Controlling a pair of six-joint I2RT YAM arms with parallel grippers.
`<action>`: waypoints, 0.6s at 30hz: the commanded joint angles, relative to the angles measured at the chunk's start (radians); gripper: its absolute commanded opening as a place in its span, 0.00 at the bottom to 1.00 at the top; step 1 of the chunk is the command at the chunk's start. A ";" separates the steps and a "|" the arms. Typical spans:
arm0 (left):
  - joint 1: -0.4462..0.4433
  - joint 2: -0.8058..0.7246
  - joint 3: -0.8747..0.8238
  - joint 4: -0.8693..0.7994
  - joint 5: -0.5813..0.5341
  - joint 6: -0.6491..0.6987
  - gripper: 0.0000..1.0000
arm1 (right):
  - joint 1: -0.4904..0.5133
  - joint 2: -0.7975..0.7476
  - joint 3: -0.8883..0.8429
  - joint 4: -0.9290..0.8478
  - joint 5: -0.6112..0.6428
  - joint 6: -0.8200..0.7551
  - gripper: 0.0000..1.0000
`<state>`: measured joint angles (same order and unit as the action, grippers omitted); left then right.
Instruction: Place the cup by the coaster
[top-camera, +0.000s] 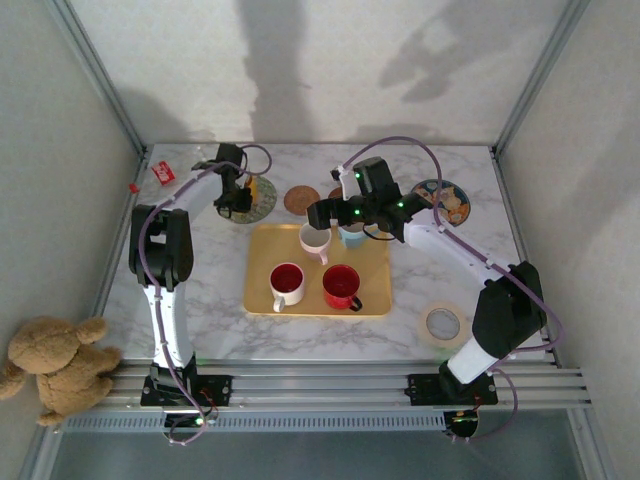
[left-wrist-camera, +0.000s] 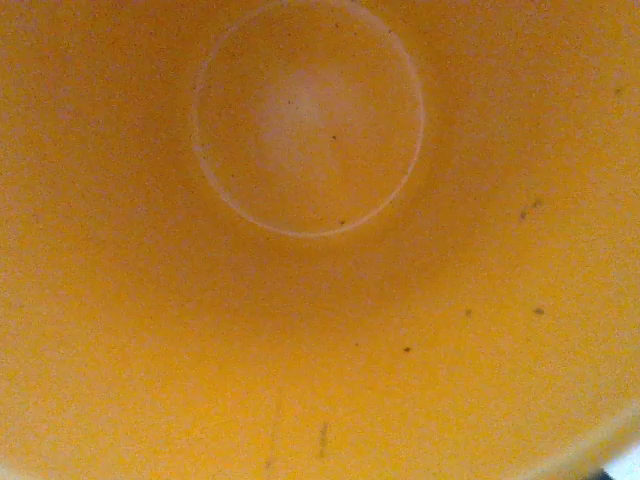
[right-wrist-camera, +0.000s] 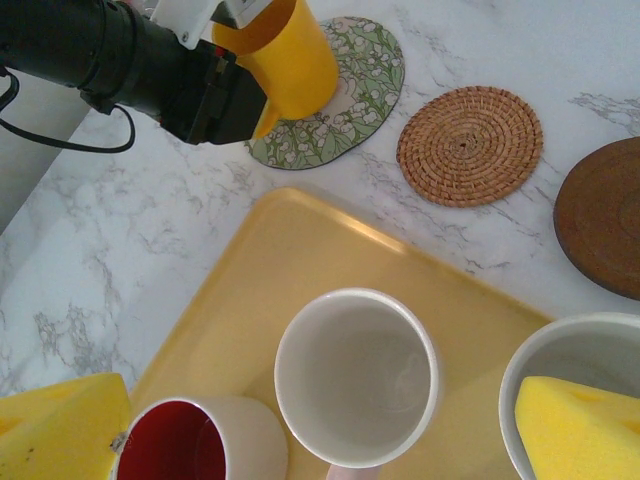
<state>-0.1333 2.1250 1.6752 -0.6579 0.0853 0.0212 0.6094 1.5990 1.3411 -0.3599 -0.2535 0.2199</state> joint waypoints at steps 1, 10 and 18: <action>0.010 -0.025 -0.031 0.018 0.004 -0.020 0.25 | 0.010 -0.004 -0.013 0.002 0.017 -0.017 0.99; 0.009 -0.048 -0.056 0.023 0.013 -0.024 0.33 | 0.010 -0.017 -0.022 0.006 0.019 -0.020 0.99; 0.009 -0.110 -0.061 0.000 -0.013 -0.025 0.47 | 0.010 -0.031 -0.032 0.007 0.021 -0.020 0.99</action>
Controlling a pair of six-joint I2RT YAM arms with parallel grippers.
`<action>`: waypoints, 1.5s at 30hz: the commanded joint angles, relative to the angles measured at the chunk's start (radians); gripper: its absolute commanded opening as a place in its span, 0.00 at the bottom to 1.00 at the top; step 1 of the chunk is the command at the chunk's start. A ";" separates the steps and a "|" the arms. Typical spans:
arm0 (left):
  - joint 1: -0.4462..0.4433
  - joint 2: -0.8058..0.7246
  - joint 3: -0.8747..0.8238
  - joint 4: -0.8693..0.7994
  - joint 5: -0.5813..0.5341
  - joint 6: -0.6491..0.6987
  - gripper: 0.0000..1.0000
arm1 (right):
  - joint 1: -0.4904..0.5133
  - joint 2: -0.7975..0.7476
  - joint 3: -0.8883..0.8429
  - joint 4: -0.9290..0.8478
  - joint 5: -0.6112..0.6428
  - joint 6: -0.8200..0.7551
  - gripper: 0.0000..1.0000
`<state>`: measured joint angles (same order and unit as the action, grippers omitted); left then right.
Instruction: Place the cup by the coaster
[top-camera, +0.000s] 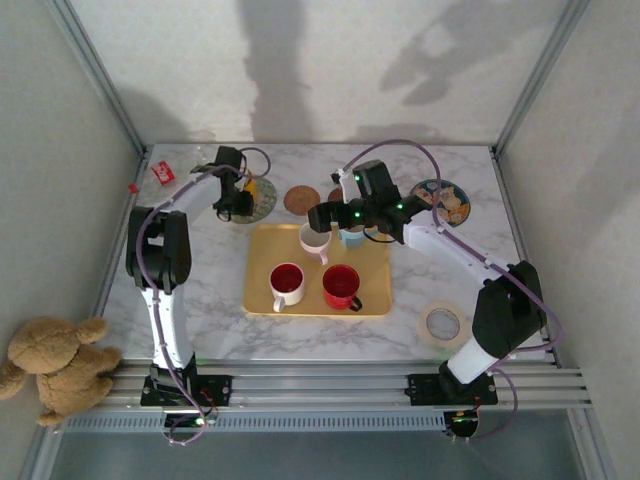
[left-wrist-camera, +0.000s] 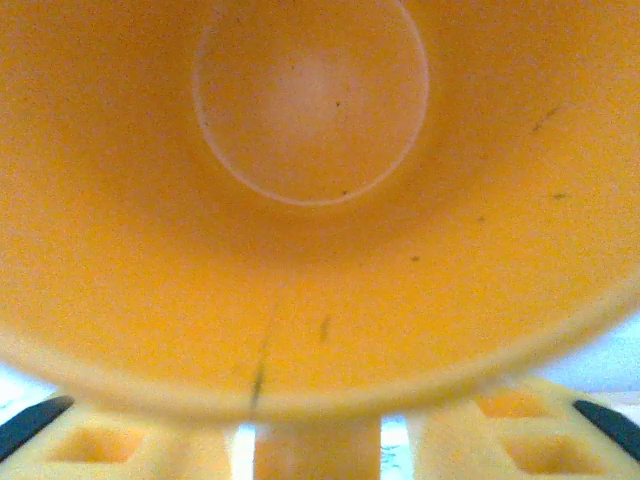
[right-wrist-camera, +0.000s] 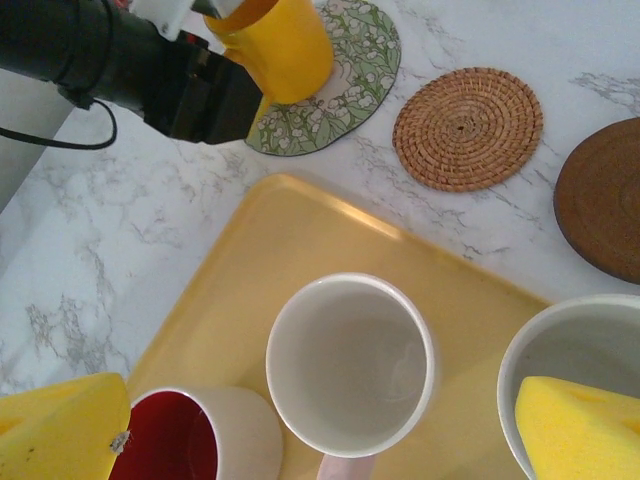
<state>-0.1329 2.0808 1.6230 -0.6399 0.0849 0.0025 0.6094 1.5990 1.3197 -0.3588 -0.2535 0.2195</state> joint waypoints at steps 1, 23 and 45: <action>0.009 -0.078 -0.011 -0.023 -0.016 -0.006 0.47 | 0.010 -0.033 -0.011 0.006 0.022 -0.022 0.99; -0.063 -0.584 -0.122 -0.132 0.197 0.046 0.90 | 0.012 -0.198 -0.041 -0.122 0.017 -0.064 0.99; -0.327 -0.876 -0.505 -0.150 0.203 -0.095 1.00 | 0.015 -0.433 -0.236 -0.215 -0.001 -0.069 0.99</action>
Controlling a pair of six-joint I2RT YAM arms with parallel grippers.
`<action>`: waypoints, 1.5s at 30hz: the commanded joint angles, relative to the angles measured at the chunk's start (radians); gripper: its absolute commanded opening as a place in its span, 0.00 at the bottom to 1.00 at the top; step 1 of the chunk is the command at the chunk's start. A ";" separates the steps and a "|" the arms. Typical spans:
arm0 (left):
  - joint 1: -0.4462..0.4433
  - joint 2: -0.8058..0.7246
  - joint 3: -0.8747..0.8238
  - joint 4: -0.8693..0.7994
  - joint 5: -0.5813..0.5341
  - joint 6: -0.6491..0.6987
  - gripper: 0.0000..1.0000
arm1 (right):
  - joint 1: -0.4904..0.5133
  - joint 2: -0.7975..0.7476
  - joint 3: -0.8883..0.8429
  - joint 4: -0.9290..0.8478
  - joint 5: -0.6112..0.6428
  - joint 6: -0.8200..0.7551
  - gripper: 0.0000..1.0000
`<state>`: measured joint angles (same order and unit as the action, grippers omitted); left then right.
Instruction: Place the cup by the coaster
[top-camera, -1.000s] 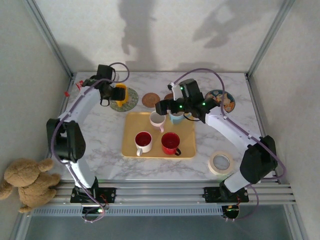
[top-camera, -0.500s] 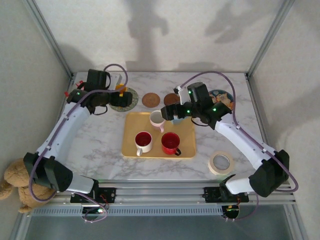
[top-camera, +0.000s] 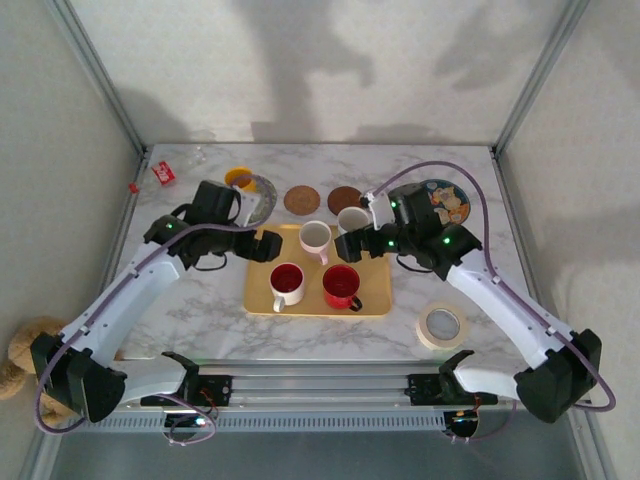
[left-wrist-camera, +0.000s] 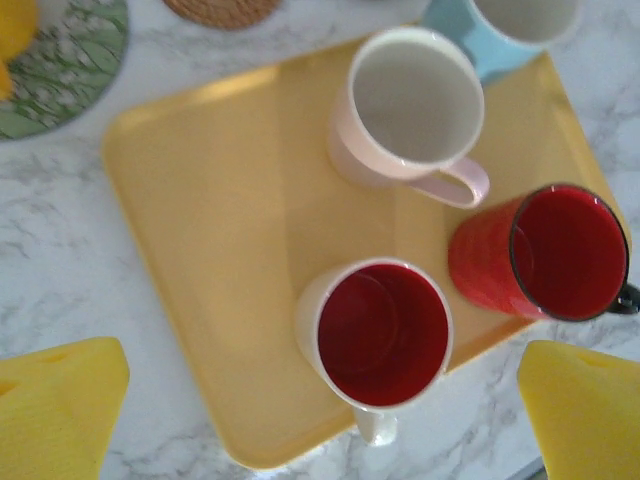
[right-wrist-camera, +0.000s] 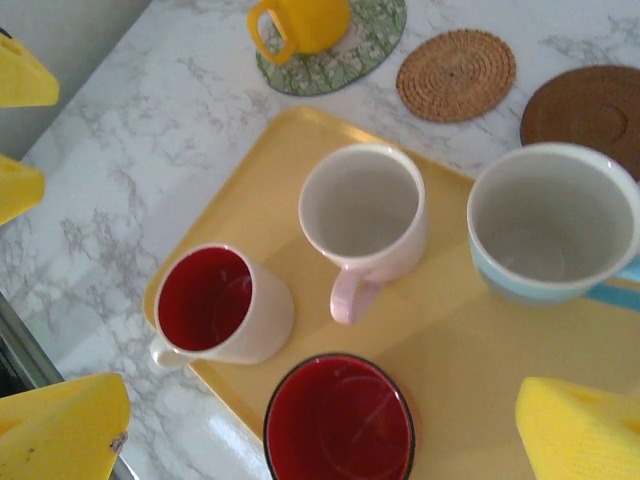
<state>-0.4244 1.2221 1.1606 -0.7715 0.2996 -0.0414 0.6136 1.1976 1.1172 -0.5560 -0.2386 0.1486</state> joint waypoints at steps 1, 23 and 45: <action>-0.057 -0.029 -0.065 -0.008 -0.023 -0.062 1.00 | 0.011 -0.045 -0.049 -0.015 -0.018 0.004 0.99; -0.323 -0.071 -0.329 0.160 -0.177 -0.448 0.97 | 0.011 -0.179 -0.263 0.020 -0.022 0.041 0.99; -0.382 0.025 -0.437 0.210 -0.217 -0.485 0.85 | 0.011 -0.178 -0.296 0.057 0.058 0.060 0.99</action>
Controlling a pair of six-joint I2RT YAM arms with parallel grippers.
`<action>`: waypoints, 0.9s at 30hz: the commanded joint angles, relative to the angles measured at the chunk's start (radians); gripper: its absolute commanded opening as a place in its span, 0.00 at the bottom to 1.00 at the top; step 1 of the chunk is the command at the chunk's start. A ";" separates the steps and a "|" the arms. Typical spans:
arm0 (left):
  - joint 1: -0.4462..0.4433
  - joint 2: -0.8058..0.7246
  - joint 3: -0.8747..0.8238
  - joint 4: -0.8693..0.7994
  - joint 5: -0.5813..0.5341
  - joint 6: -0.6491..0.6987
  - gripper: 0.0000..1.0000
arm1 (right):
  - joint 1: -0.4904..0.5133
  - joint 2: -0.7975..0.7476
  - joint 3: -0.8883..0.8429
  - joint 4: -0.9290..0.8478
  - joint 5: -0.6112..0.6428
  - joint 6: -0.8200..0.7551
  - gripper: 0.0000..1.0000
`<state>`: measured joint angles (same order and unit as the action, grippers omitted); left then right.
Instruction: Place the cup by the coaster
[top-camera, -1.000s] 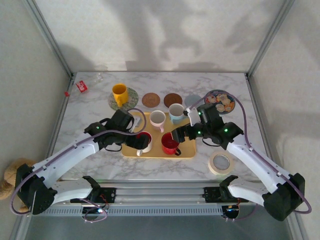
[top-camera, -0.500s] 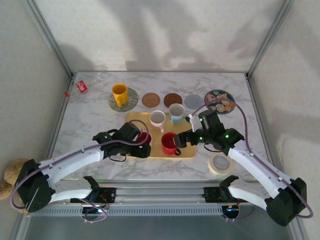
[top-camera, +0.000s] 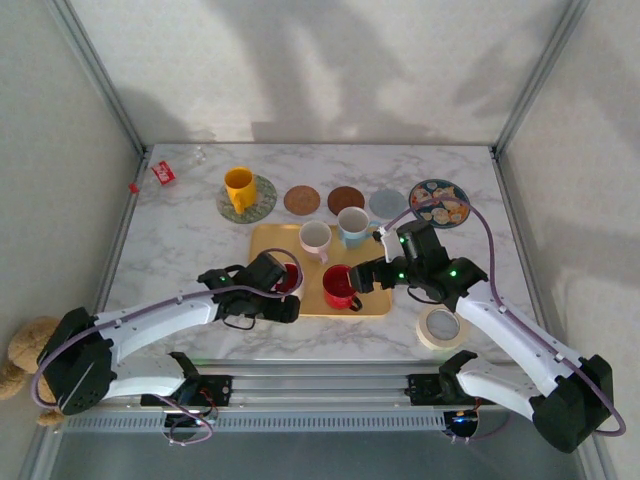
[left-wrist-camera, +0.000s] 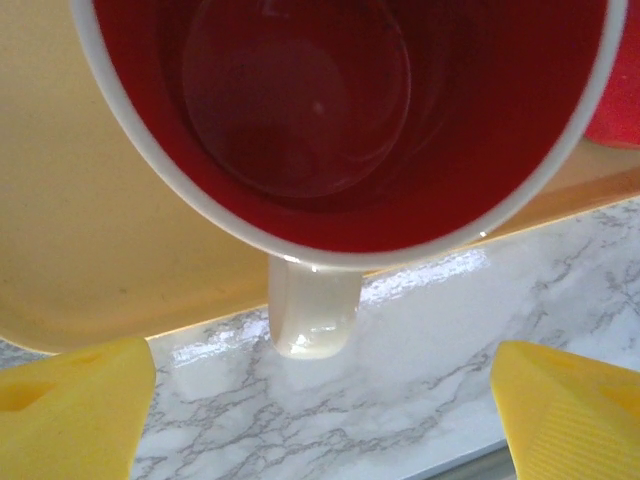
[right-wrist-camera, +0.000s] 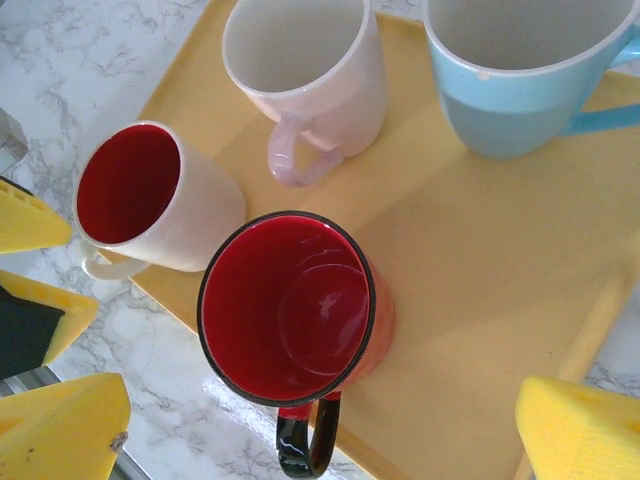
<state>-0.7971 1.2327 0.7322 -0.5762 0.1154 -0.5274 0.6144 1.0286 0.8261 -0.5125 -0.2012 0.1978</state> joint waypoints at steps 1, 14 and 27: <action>-0.010 0.023 -0.008 0.019 -0.036 0.003 0.83 | 0.010 -0.008 -0.004 0.015 0.022 0.012 0.99; -0.010 0.111 -0.013 0.061 -0.072 0.023 0.62 | 0.010 0.005 -0.004 0.023 0.028 0.016 0.99; -0.009 0.177 0.018 0.076 -0.082 0.056 0.47 | 0.010 0.024 -0.004 0.033 0.026 0.025 0.99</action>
<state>-0.7979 1.3907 0.7311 -0.5037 0.0593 -0.4904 0.6144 1.0451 0.8261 -0.5030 -0.1825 0.2104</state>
